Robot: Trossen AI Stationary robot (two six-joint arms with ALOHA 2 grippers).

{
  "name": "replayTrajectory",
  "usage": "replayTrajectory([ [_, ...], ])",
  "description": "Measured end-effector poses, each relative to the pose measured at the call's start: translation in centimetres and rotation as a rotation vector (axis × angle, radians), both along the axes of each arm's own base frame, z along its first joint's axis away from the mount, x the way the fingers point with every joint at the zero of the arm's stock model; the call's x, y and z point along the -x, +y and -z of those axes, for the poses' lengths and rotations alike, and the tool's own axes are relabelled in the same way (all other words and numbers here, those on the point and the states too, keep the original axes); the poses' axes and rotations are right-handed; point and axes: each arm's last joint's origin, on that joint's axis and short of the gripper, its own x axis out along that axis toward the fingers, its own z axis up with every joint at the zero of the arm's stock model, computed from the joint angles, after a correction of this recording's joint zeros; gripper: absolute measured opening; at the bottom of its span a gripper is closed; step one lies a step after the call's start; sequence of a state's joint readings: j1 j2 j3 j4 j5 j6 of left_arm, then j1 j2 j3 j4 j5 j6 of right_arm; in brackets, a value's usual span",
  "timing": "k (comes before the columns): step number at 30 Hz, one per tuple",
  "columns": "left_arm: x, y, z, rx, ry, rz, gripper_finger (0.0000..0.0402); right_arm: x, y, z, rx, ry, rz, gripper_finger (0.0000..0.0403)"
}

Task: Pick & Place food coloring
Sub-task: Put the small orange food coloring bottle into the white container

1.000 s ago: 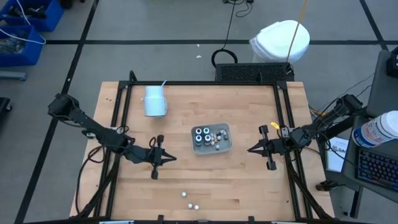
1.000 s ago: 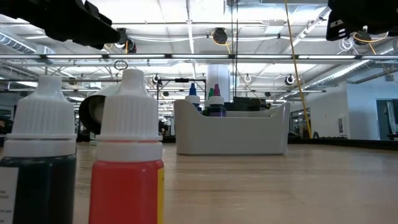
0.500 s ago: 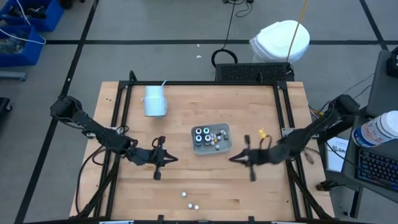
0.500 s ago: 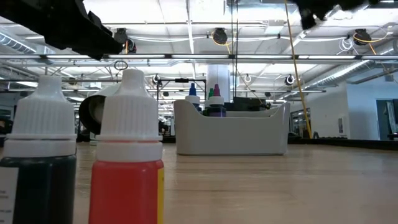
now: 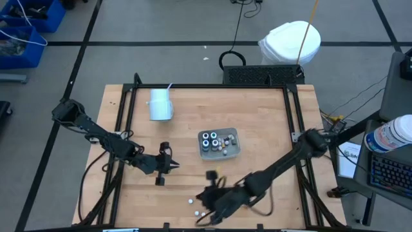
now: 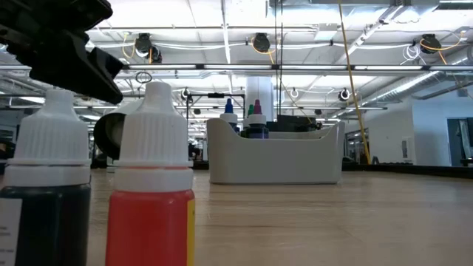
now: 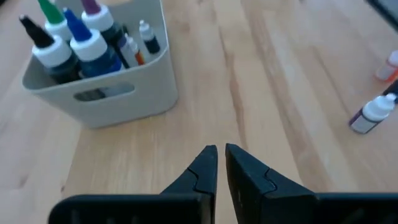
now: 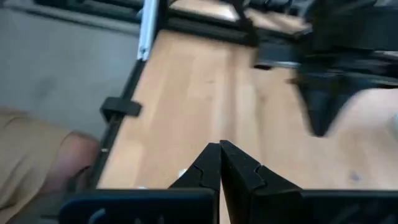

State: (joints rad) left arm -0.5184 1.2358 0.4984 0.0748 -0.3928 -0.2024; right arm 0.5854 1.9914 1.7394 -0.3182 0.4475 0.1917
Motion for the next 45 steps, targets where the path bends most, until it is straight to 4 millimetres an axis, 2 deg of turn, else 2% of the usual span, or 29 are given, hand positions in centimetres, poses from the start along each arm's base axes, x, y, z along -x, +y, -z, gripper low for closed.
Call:
replayTrajectory([
  [5,0.1,0.1,0.2,-0.006,0.02,-0.005,0.0042,-2.7,1.8,2.0,-0.064,0.102,-0.117,0.0],
  [8,0.1,0.1,0.2,-0.01,0.02,-0.002,0.0042,-3.3,2.5,3.0,-0.112,0.111,-0.173,0.0002],
  [11,0.1,0.1,0.2,-0.009,0.019,-0.002,0.0042,-3.6,2.8,3.8,-0.164,0.123,-0.138,0.0014],
  [16,0.1,0.1,0.2,-0.02,0.017,0.006,0.0042,-3.0,2.8,5.1,-0.164,0.226,-0.087,0.0068],
  [20,0.1,0.1,0.1,-0.024,0.016,0.009,0.0042,-2.2,3.4,5.4,-0.165,0.277,-0.074,0.0123],
  [23,0.1,0.1,0.1,-0.024,0.016,0.009,0.0042,-1.7,4.0,5.5,-0.175,0.284,-0.075,0.0149],
  [26,0.1,0.1,0.1,-0.03,0.016,0.013,0.0042,-1.6,4.3,5.6,-0.187,0.273,-0.078,0.0163],
  [32,0.1,0.1,0.1,-0.044,0.016,0.023,0.0042,-1.7,4.1,7.6,-0.225,0.231,-0.073,0.0187],
  [37,0.1,0.1,0.1,-0.045,0.016,0.023,0.0042,-1.3,3.4,9.5,-0.241,0.287,-0.014,0.0205],
  [45,0.1,0.1,0.1,-0.045,0.016,0.023,0.0042,-0.9,3.4,11.1,-0.269,0.256,-0.026,0.0212],
])
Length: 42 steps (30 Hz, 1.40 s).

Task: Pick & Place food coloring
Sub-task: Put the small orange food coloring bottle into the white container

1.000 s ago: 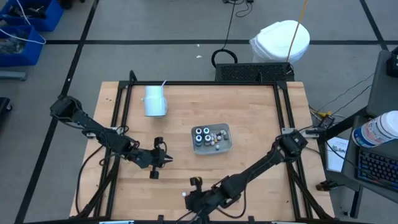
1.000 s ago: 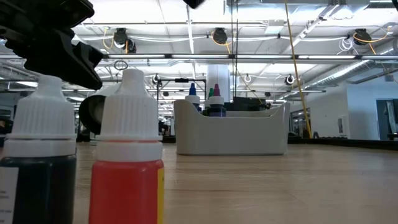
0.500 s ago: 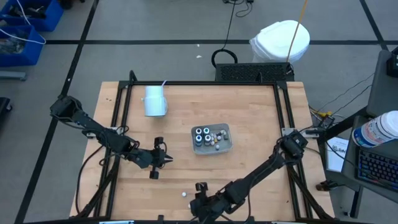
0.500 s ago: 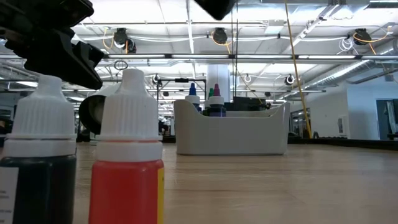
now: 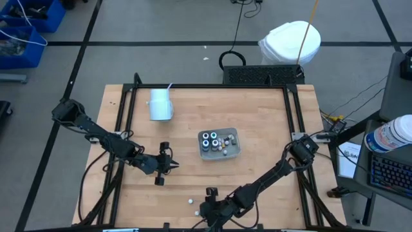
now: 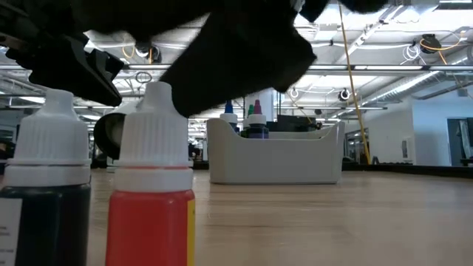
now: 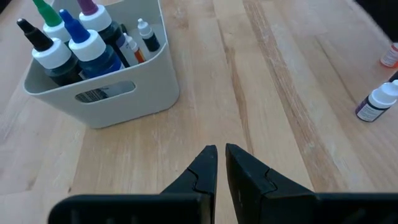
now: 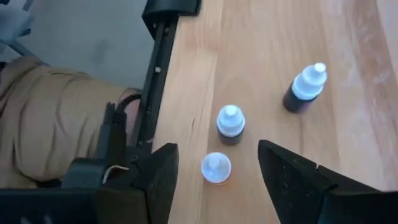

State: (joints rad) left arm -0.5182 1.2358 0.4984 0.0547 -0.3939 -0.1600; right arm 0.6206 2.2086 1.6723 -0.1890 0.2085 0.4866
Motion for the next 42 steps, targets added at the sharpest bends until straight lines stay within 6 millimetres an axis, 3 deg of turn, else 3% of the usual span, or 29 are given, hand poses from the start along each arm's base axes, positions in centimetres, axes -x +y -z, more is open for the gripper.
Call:
replayTrajectory([
  [13,0.0,0.0,0.0,-0.003,0.0,0.002,0.0042,0.6,-0.5,1.6,0.02,-0.006,0.054,0.0212],
  [28,0.0,0.0,0.0,-0.003,-0.001,0.002,0.0042,0.6,-0.4,1.6,-0.002,-0.002,0.065,0.0212],
  [42,0.0,0.0,0.0,-0.003,-0.001,0.002,0.0042,0.9,1.3,1.5,-0.016,-0.1,0.01,0.0183],
])
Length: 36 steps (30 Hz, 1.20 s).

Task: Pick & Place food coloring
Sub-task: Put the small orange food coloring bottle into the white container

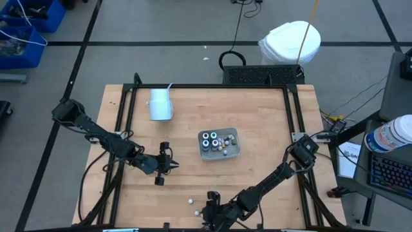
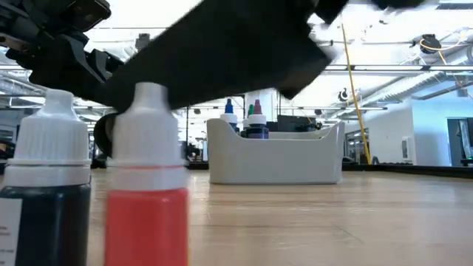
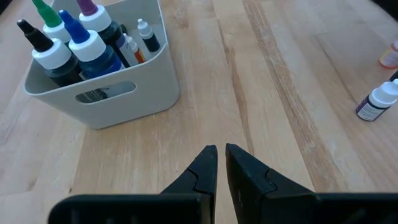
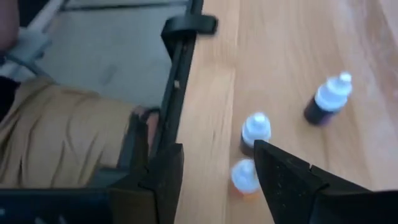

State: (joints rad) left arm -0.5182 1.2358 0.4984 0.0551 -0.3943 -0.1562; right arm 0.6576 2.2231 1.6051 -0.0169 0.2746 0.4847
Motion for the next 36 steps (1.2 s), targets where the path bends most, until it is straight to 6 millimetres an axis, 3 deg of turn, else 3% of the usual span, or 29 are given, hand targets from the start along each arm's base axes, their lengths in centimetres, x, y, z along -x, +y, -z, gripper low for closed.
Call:
replayTrajectory([
  [7,0.0,0.0,0.0,0.0,0.0,0.0,0.0042,-0.5,-0.5,2.6,0.004,0.055,0.022,0.0172],
  [26,0.0,0.0,0.0,-0.003,0.001,0.002,0.0042,-0.5,-0.5,1.7,-0.031,0.064,0.023,0.017],
  [36,0.0,0.0,0.0,-0.003,0.001,0.002,0.0042,-0.5,-0.6,1.1,-0.008,0.028,0.056,0.0123],
])
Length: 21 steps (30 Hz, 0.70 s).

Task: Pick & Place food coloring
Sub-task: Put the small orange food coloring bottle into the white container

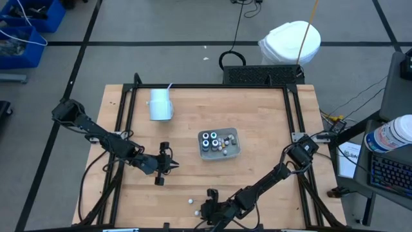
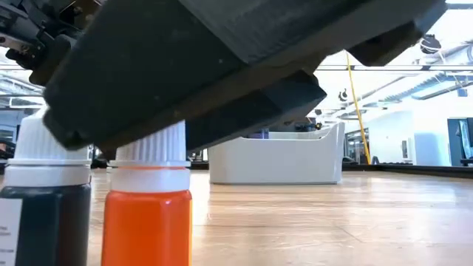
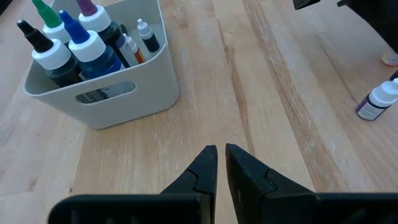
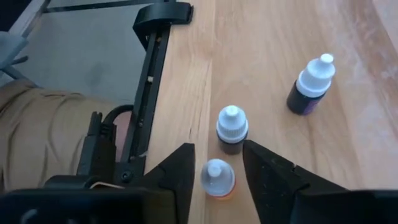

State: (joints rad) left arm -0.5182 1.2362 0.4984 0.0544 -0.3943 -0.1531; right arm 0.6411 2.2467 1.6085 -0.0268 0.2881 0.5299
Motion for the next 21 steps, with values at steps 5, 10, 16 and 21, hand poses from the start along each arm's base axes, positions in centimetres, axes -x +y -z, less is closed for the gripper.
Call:
replayTrajectory([
  [5,0.0,0.0,0.01,0.0,0.001,0.0,0.0042,0.05,-0.03,0.05,0.002,0.009,-0.002,0.0087],
  [10,0.0,0.0,0.01,0.0,0.001,0.0,0.0042,0.17,0.07,0.0,-0.024,0.034,-0.031,0.0069],
  [16,0.0,0.0,0.01,0.0,0.001,0.0,0.0042,0.23,0.14,0.02,-0.026,0.038,-0.037,0.0077],
  [21,0.01,0.0,0.01,0.0,0.001,0.0,0.0042,0.26,0.12,0.05,-0.023,0.043,-0.04,0.0088],
])
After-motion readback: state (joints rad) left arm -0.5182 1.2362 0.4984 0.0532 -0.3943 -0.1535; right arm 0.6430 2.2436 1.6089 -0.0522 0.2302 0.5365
